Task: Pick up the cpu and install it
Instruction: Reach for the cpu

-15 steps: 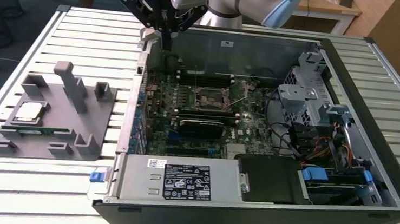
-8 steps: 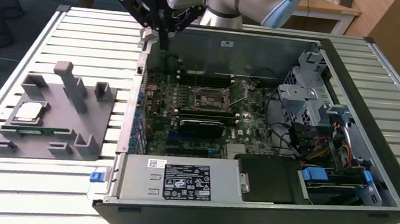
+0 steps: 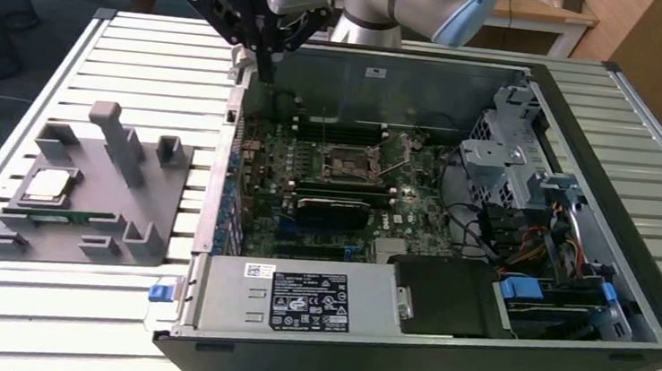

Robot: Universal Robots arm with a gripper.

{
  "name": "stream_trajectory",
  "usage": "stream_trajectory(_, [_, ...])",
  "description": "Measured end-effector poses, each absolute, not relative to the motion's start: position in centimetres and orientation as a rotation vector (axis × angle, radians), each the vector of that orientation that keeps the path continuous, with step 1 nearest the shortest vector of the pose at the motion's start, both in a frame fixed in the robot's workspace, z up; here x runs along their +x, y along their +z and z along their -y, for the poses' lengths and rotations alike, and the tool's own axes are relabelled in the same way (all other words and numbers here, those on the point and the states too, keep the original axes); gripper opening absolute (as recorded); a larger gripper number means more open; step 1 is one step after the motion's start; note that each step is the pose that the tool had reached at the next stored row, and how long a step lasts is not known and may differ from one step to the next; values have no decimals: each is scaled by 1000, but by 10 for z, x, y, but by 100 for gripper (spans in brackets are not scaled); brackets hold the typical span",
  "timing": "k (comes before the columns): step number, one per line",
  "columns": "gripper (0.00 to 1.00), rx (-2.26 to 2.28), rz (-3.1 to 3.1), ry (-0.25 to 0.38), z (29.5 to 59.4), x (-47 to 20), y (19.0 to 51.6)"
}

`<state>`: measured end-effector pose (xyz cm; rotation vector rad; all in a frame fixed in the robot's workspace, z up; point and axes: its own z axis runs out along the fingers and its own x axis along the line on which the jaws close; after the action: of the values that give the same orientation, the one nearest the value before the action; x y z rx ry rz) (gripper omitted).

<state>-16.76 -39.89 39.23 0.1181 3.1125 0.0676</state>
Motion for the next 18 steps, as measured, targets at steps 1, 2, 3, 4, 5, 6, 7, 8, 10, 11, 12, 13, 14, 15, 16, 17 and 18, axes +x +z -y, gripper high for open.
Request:
stream_trajectory(1, [11, 118, -3112, 68, 399, -168, 392])
stream_trajectory(2, [11, 118, -3112, 68, 399, -169, 392])
stream_trajectory(3, [11, 118, -3112, 68, 399, -170, 392])
stream_trajectory(4, [11, 118, -3112, 68, 399, -171, 392])
stream_trajectory(5, [11, 118, -3113, 68, 399, -172, 392])
stream_trajectory(6, [11, 118, -3113, 68, 399, -172, 392])
stream_trajectory(7, [11, 118, -3112, 68, 399, -173, 392])
stream_trajectory(8, [11, 118, -3113, 68, 399, -174, 392])
stream_trajectory(10, [11, 118, -3112, 68, 399, -175, 392])
stream_trajectory(11, [11, 118, -3113, 68, 399, -176, 392])
stream_trajectory(12, [11, 118, -3113, 68, 399, -177, 392])
stream_trajectory(13, [11, 118, -3112, 68, 399, -178, 392])
stream_trajectory(14, [11, 118, -3112, 68, 399, -178, 392])
stream_trajectory(15, [11, 118, -3112, 68, 399, -179, 392])
stream_trajectory(16, [11, 118, -3112, 68, 399, -180, 392])
stream_trajectory(17, [11, 118, -3112, 68, 399, -181, 392])
stream_trajectory(18, [11, 118, -3112, 68, 399, -181, 392])
